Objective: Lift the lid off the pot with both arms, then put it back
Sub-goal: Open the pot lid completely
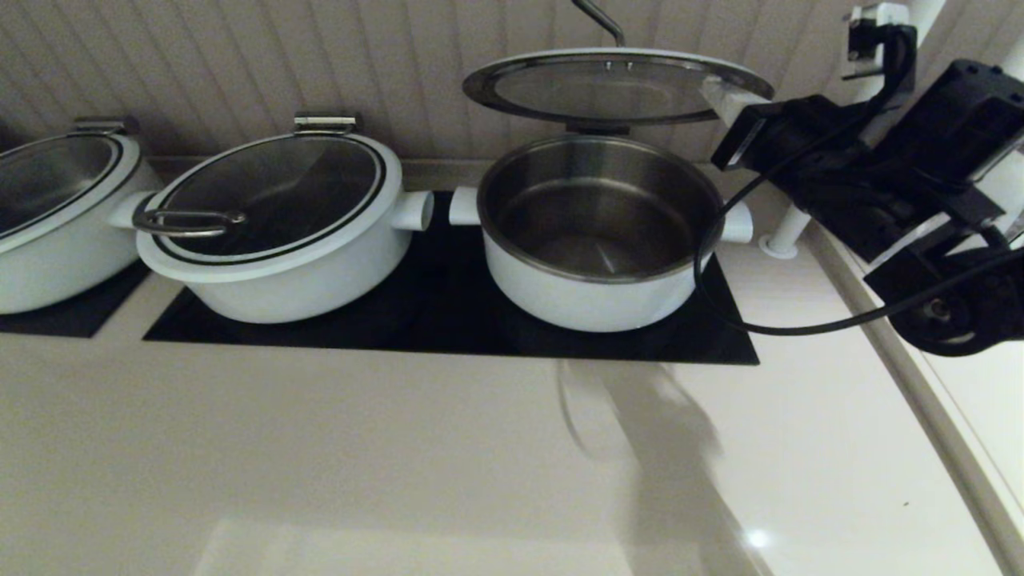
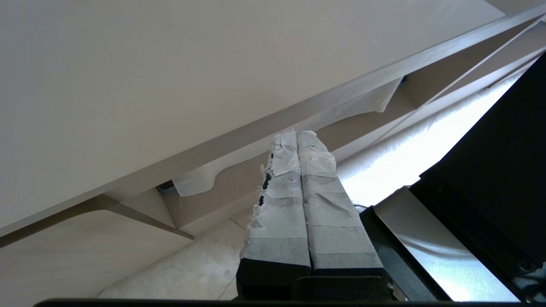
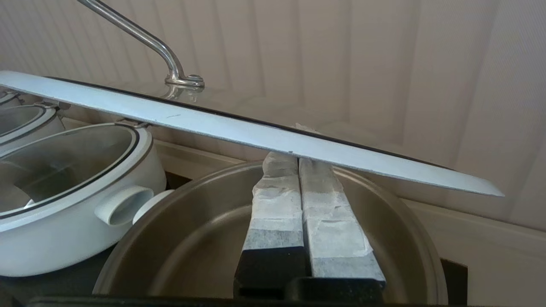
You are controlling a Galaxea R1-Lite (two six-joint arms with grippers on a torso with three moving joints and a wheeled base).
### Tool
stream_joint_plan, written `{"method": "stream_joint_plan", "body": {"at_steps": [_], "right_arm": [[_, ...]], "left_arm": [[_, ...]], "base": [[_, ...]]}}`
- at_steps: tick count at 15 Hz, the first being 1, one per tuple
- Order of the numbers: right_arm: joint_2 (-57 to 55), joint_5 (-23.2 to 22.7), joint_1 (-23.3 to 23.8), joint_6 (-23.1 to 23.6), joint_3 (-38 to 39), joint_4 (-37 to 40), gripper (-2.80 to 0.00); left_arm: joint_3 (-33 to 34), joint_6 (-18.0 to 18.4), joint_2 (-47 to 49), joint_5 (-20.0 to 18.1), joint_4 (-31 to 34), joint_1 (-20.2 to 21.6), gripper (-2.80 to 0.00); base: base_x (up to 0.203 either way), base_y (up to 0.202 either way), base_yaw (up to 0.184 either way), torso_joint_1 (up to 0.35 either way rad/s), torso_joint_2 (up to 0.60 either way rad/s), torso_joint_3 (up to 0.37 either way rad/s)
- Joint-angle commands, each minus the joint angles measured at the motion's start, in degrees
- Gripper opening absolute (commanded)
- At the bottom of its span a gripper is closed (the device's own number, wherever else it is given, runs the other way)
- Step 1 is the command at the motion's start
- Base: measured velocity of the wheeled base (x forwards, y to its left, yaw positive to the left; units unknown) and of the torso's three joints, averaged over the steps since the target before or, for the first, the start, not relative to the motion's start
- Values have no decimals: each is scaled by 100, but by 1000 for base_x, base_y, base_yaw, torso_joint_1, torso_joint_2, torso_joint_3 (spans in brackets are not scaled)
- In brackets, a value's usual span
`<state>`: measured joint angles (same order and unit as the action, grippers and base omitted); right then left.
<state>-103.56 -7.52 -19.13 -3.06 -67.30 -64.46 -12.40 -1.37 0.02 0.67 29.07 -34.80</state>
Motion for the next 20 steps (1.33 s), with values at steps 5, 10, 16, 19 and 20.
{"method": "stream_joint_plan", "body": {"at_steps": [5,10,16,19,20], "right_arm": [[-65,-4,-3,-2,-201,29,-280],[-62,-4,5,-2,-213,30,-280],[-50,2,5,-2,-213,34,-280],[-33,5,5,4,-204,36,-280],[-24,5,5,7,-195,30,-280]], "left_arm": [[9,-3,-2,3,2,9,-280],[9,-3,75,-6,-3,18,-280],[47,-4,1530,-18,-153,117,-280],[83,-4,1702,-28,-249,1509,-280],[95,-11,1658,-29,-277,1958,-280]], "base": [[0,0,0,0,0,0],[0,0,0,0,0,0],[0,0,0,0,0,0],[0,0,0,0,0,0],[0,0,0,0,0,0]]}}
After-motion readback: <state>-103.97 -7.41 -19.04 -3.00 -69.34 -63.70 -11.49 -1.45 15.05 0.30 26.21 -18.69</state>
